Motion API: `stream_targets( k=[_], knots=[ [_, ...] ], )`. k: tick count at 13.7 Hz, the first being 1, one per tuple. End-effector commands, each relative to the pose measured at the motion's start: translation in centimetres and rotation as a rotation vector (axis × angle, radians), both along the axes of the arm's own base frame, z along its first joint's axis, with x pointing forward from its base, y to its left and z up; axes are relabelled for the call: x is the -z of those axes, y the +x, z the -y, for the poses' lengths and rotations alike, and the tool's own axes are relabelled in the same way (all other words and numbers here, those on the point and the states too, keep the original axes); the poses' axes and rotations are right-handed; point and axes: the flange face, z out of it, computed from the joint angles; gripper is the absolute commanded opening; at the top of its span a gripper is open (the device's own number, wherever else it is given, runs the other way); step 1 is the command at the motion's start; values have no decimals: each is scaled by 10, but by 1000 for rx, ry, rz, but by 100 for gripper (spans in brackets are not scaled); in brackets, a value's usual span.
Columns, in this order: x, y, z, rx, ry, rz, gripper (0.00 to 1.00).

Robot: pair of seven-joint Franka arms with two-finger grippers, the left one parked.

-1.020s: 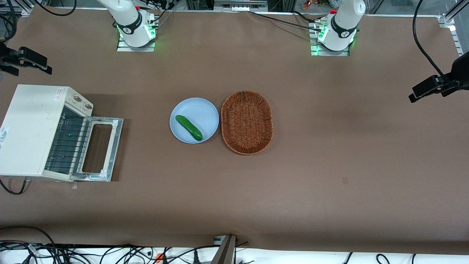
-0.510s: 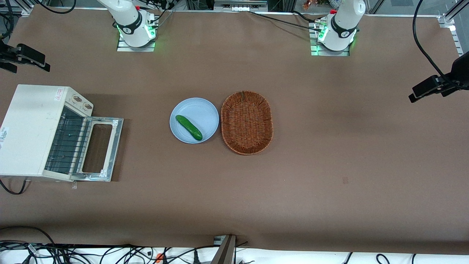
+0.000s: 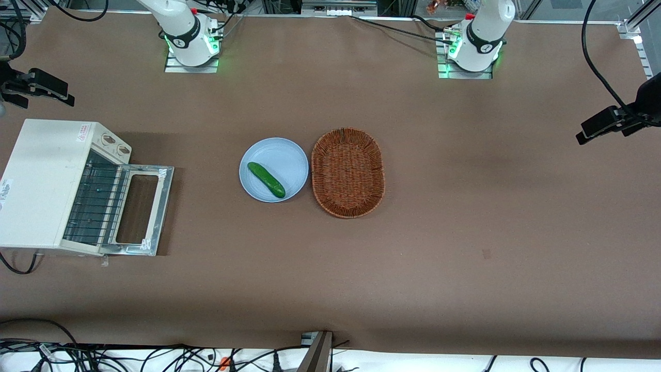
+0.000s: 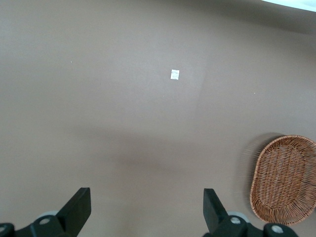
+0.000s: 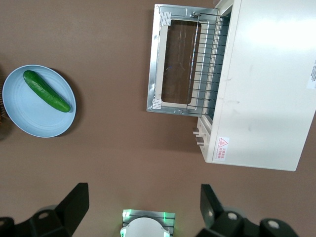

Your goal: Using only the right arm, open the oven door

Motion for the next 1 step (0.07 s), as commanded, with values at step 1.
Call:
stream_targets(
  k=[1],
  knots=[
    [-6,1,2,0,-4,12,100]
  ],
)
